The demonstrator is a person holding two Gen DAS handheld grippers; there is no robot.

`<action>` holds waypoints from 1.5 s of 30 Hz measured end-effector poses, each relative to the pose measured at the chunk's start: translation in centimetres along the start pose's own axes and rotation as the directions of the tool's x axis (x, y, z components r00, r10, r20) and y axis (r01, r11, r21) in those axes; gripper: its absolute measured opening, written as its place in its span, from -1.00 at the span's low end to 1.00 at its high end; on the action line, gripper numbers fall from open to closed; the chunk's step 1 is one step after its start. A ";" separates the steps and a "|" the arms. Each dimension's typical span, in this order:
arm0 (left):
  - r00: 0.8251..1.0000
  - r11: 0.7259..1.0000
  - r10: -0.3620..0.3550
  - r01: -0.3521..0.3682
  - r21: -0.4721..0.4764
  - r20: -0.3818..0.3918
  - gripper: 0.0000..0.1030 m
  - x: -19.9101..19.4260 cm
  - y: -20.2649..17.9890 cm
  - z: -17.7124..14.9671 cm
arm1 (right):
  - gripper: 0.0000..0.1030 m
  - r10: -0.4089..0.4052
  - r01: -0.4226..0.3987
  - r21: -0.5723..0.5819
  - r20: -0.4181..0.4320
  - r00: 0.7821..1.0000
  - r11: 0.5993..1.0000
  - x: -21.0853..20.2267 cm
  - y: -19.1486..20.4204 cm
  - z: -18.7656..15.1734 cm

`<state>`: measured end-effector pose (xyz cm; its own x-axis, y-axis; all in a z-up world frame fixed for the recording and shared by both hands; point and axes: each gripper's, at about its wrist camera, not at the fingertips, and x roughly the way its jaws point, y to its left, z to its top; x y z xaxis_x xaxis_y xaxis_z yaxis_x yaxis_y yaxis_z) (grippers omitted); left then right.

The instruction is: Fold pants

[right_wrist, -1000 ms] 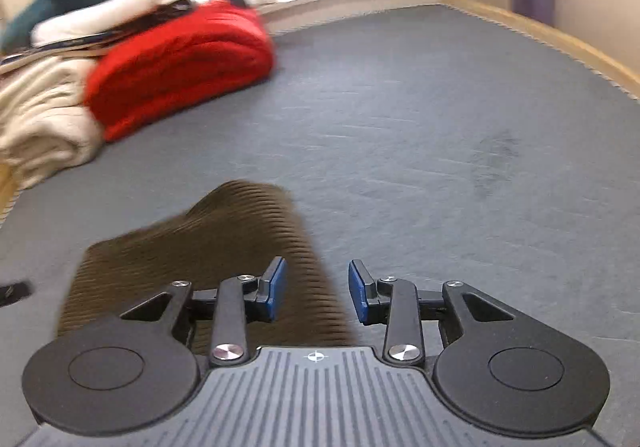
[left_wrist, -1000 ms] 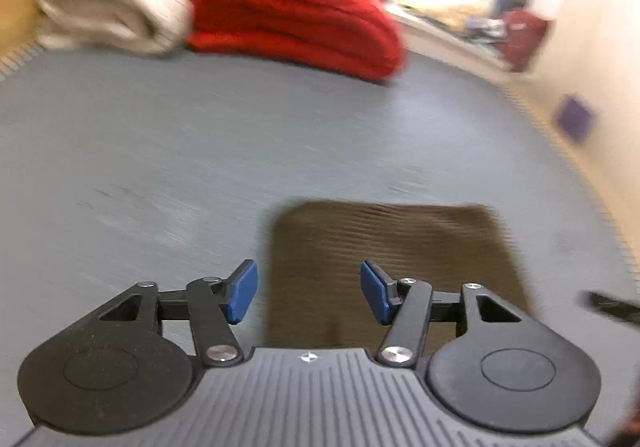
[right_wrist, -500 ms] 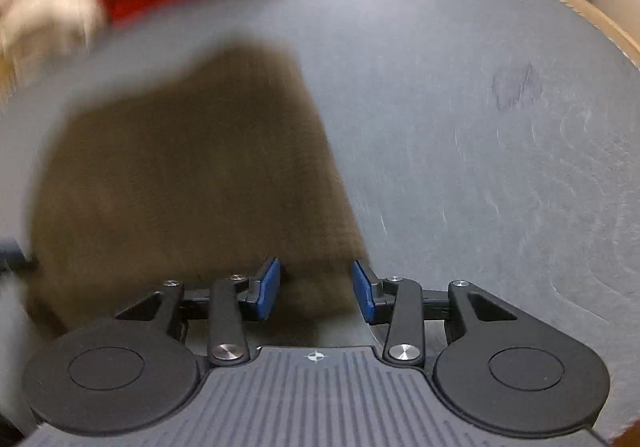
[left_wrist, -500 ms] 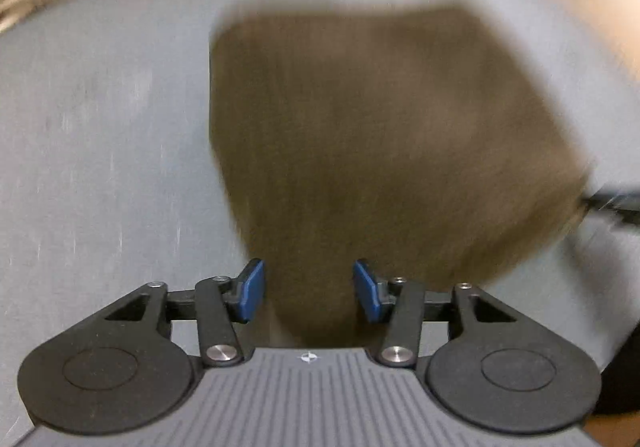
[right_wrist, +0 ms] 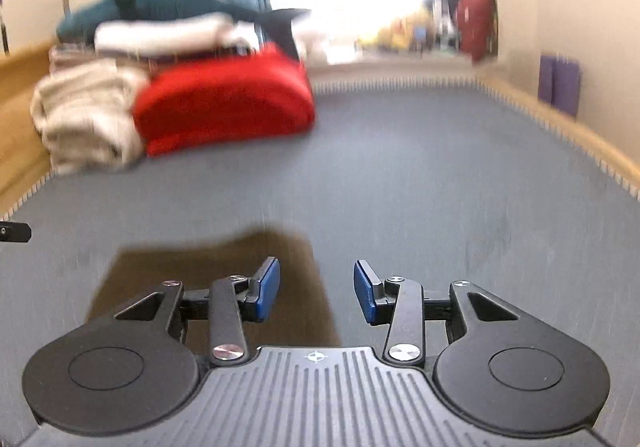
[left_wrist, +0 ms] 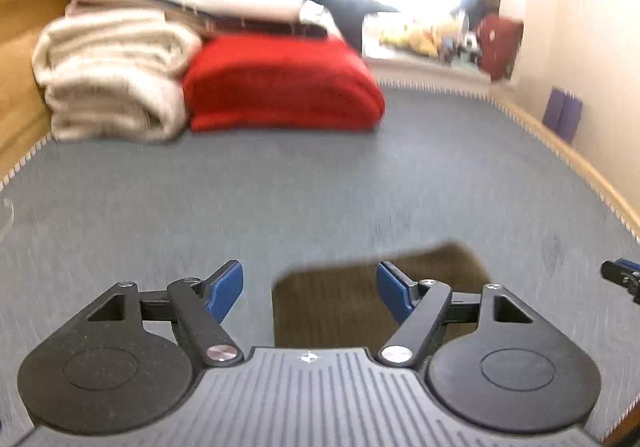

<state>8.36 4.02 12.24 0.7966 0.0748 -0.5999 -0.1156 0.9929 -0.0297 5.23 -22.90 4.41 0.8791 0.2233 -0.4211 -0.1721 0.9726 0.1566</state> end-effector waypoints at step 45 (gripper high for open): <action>0.931 0.983 -0.117 0.060 -0.174 -0.345 -0.67 17.3 -1.7 -2.6 | -0.10 0.004 0.019 0.073 -0.302 0.953 0.997 20.9 0.4 0.4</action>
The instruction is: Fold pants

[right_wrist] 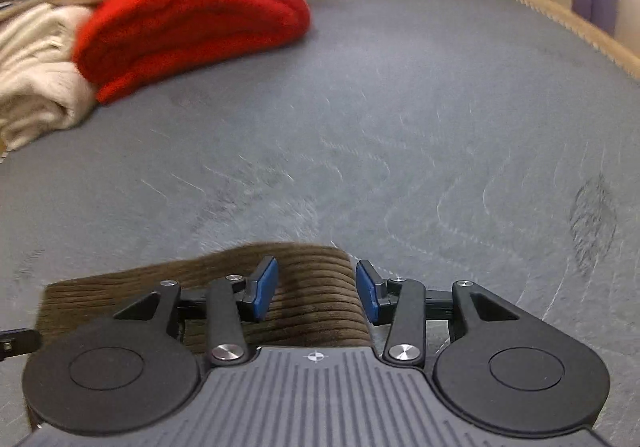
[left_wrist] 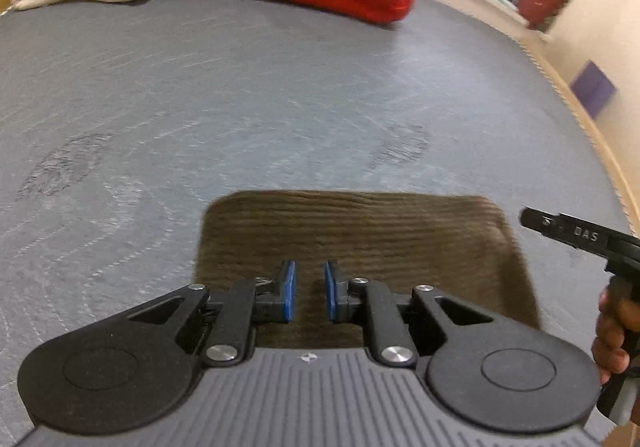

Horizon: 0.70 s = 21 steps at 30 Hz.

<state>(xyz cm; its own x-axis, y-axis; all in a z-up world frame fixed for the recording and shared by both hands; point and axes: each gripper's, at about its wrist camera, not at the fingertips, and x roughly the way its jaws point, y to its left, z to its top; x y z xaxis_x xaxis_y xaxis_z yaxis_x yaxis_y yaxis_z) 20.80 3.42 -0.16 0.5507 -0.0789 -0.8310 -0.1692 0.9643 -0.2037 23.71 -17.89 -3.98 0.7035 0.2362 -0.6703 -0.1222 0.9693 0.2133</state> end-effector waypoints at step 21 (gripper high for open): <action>0.979 0.988 0.142 -0.149 0.042 0.143 0.74 -11.4 -3.2 -1.9 | 0.83 0.061 -0.029 -0.167 0.190 0.980 0.986 -19.0 0.7 -2.6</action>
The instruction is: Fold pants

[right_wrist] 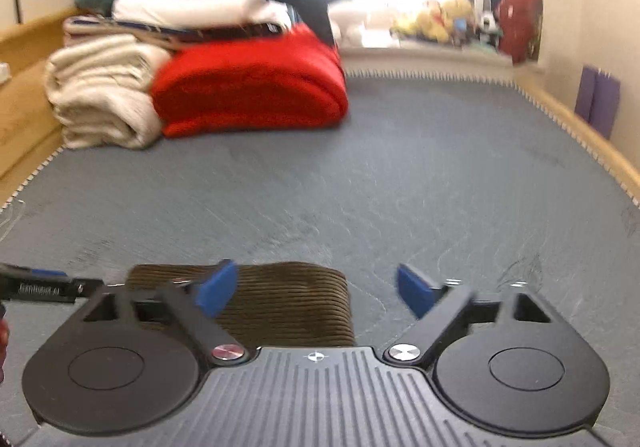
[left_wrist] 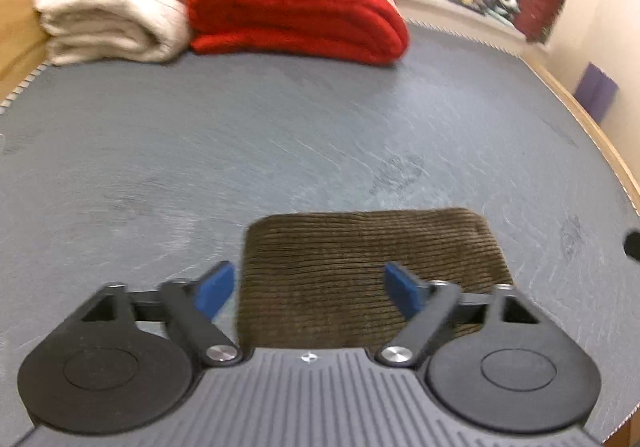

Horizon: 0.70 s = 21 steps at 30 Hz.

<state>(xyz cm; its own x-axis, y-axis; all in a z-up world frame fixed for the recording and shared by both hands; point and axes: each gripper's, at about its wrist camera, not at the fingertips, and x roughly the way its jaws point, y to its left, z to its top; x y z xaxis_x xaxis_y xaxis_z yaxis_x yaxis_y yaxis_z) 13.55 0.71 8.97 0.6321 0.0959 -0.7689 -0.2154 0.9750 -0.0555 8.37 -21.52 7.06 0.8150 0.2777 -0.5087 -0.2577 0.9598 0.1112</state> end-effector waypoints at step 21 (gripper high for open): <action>0.983 1.000 0.025 -0.024 0.007 -0.179 0.99 -1.0 -1.9 -8.7 | 0.88 -0.017 0.028 0.128 -0.083 0.996 0.991 -1.4 0.7 -8.9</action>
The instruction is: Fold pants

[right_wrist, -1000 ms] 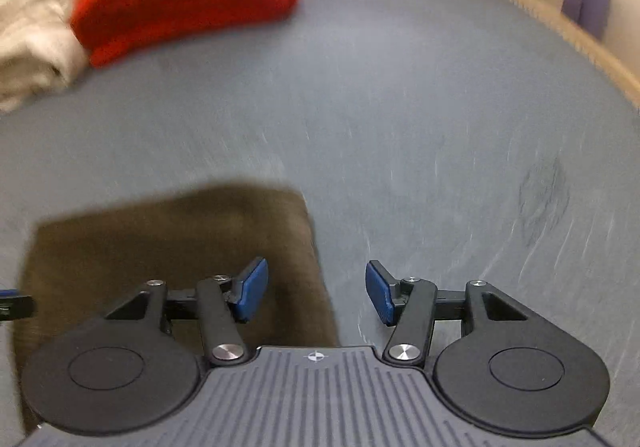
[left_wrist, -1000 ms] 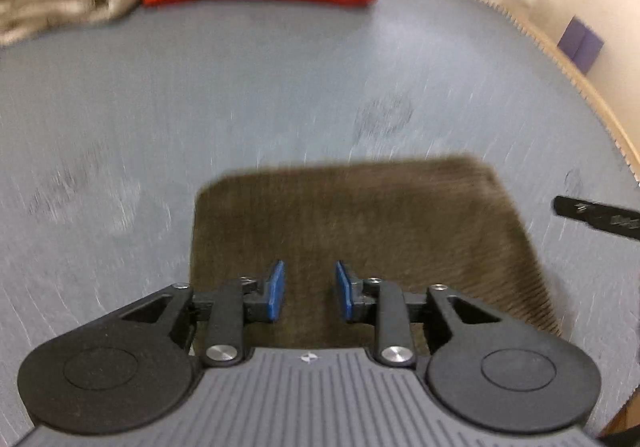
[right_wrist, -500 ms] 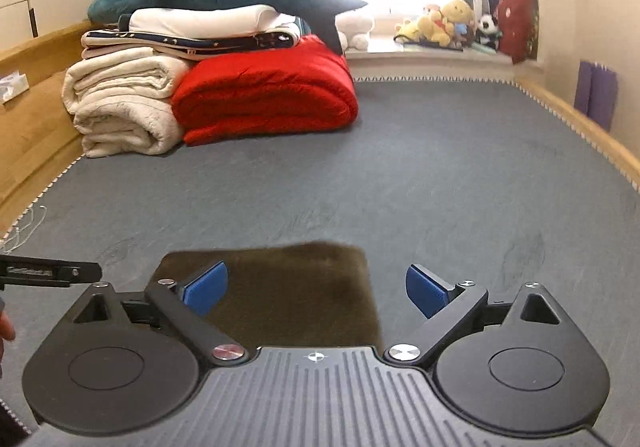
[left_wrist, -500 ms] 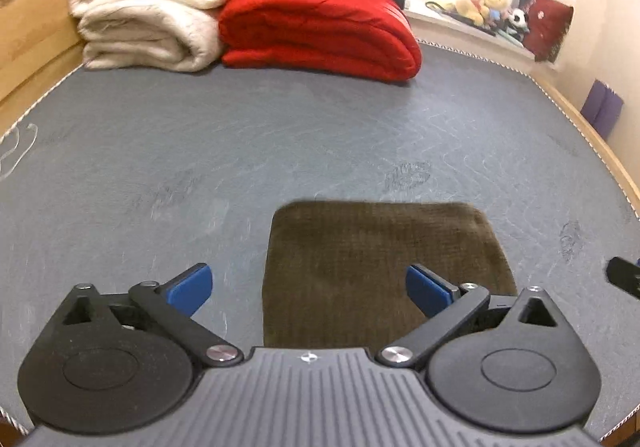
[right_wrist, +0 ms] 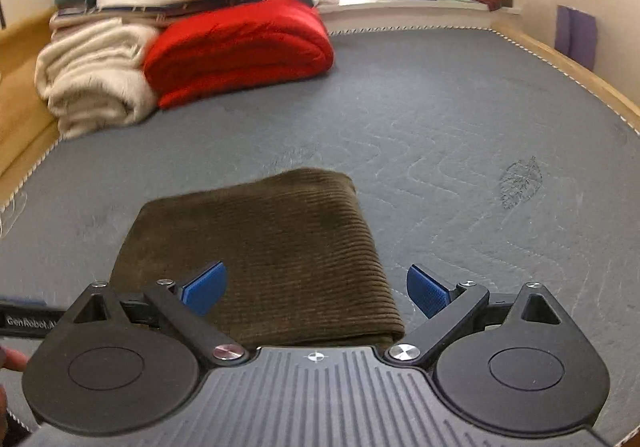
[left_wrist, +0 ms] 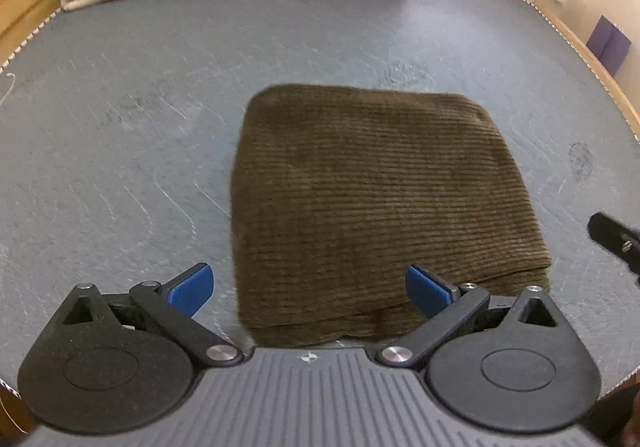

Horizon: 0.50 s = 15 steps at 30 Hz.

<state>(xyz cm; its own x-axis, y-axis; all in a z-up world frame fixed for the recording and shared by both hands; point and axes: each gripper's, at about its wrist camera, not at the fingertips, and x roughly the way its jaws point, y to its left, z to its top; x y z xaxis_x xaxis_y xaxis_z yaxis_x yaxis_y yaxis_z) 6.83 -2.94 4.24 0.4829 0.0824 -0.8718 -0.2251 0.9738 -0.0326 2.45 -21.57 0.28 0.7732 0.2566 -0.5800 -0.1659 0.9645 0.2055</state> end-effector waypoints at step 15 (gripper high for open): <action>0.999 0.999 -0.019 0.017 -0.033 -0.047 0.99 1.7 -0.4 0.5 | 0.88 -0.031 0.024 -0.074 -0.098 0.995 0.997 2.2 0.7 -1.7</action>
<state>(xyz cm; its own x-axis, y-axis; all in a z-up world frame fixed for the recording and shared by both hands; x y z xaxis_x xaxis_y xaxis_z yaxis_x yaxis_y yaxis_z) 8.13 -3.13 3.02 0.4466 0.0542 -0.8931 -0.2445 0.9676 -0.0636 3.04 -20.17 -2.18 0.7141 0.2313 -0.6607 -0.1919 0.9724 0.1330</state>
